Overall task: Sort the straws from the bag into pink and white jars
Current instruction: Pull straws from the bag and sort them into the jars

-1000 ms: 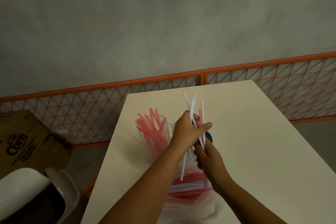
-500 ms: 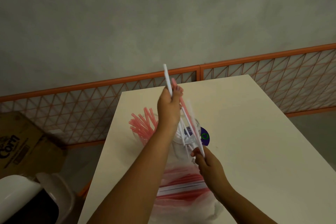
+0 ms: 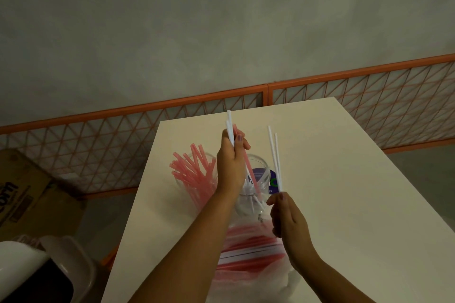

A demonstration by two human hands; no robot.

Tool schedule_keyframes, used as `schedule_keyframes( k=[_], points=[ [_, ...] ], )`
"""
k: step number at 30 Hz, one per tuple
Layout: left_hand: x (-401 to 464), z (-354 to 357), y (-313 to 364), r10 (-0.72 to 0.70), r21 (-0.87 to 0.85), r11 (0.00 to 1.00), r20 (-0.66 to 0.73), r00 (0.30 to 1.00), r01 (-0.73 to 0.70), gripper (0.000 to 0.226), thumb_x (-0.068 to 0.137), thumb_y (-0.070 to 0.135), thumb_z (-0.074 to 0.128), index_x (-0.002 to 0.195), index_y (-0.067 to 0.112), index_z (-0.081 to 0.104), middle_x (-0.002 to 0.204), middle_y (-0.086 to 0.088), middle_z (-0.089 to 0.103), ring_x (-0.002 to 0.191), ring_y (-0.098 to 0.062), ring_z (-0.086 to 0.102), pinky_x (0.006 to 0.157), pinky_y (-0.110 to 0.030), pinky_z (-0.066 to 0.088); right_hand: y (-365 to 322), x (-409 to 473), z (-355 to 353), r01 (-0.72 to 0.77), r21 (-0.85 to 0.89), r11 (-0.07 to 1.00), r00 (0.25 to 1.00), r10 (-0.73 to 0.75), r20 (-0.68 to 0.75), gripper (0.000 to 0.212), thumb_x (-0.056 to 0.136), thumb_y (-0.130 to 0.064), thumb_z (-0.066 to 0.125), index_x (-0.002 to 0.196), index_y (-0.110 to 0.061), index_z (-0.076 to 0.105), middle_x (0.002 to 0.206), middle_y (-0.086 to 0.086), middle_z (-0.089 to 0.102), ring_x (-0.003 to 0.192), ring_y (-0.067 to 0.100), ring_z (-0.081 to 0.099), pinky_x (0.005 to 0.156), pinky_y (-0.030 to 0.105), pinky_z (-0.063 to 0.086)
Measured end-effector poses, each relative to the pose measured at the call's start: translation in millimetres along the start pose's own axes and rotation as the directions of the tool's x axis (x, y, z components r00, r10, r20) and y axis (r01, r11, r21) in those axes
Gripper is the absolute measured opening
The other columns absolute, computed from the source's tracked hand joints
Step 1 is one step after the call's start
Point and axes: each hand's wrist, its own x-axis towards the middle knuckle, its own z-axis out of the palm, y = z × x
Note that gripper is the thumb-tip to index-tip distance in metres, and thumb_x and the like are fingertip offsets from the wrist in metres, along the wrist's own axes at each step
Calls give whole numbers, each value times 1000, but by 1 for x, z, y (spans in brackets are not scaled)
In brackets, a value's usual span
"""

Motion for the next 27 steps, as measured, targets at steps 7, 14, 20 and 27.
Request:
schedule_keyframes(
  k=[7, 14, 20, 27],
  points=[
    [0, -4, 5, -29, 5, 1000, 37, 999, 29, 14, 98, 19, 40, 105, 12, 51, 80, 12, 58, 74, 5, 57, 68, -6, 45, -8, 7, -1, 42, 97, 994, 999, -38, -37, 35, 101, -28, 29, 85, -7, 53, 54, -7, 38, 47, 7, 30, 47, 26, 29],
    [-2, -12, 2, -18, 79, 997, 71, 997, 13, 12, 90, 17, 58, 96, 11, 66, 85, 11, 63, 85, -5, 58, 73, -11, 45, -18, 10, 3, 89, 75, 993, 996, -87, -30, 27, 100, -21, 33, 90, -5, 52, 65, 0, 46, 52, 6, 37, 51, 25, 34],
    [2, -20, 36, 47, -153, 987, -32, 998, -52, 19, 98, 19, 41, 93, 16, 59, 90, 7, 67, 89, -6, 65, 83, -15, 51, -25, 11, 3, 146, 112, 983, 988, -151, 37, 23, 100, -18, 34, 89, -18, 54, 66, -1, 48, 56, 11, 42, 51, 18, 39],
    [9, -39, 81, 158, -372, 906, -146, 976, -203, 19, 100, 16, 36, 93, 19, 54, 83, -3, 66, 76, -14, 67, 82, -32, 56, -65, 47, 11, 240, 239, 941, 961, -265, 81, 16, 100, -8, 32, 100, -12, 47, 80, 6, 56, 75, 17, 58, 74, 29, 52]
  ],
)
